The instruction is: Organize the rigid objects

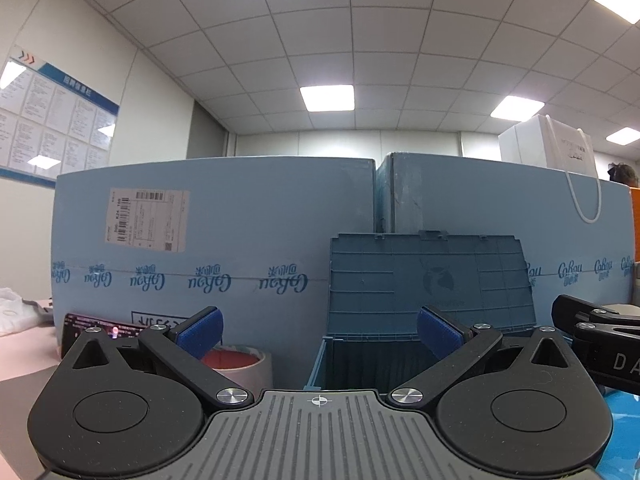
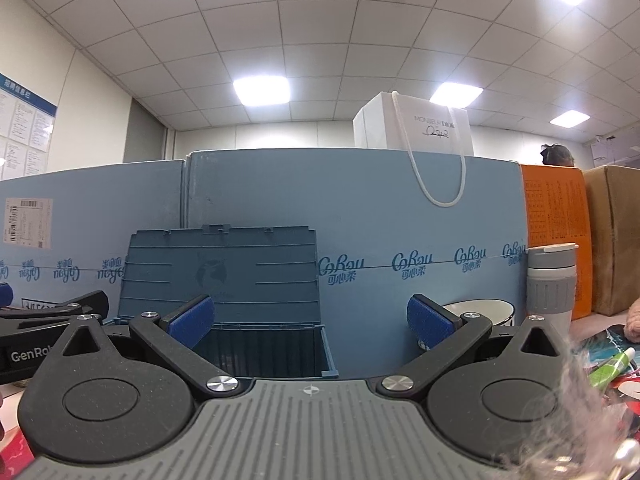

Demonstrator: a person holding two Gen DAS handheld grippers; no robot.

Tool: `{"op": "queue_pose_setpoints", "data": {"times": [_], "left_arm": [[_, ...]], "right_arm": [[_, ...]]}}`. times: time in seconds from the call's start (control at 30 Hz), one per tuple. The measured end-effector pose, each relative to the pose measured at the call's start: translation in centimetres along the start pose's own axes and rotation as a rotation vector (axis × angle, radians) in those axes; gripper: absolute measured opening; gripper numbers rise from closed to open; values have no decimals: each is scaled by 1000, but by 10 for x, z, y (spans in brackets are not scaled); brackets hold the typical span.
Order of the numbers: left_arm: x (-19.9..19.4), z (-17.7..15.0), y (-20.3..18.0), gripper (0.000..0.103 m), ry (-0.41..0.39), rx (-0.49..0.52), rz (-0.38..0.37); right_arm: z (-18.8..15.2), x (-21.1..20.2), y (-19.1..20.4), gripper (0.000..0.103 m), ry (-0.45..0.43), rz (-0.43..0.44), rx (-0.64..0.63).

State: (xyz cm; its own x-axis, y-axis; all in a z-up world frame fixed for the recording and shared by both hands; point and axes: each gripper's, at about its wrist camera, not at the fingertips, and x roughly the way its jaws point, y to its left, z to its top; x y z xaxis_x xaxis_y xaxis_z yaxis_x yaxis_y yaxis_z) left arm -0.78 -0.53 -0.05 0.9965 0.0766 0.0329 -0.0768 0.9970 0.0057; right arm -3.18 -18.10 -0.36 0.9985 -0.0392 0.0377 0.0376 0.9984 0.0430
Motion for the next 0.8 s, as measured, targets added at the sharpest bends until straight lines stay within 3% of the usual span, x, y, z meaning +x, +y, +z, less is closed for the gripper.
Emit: {"op": "queue_pose_setpoints", "data": {"times": [0.8], "left_arm": [[-1, 0, 1, 103, -5, -6, 1]], "right_arm": [[0, 2, -5, 103, 16, -26, 18]]}}
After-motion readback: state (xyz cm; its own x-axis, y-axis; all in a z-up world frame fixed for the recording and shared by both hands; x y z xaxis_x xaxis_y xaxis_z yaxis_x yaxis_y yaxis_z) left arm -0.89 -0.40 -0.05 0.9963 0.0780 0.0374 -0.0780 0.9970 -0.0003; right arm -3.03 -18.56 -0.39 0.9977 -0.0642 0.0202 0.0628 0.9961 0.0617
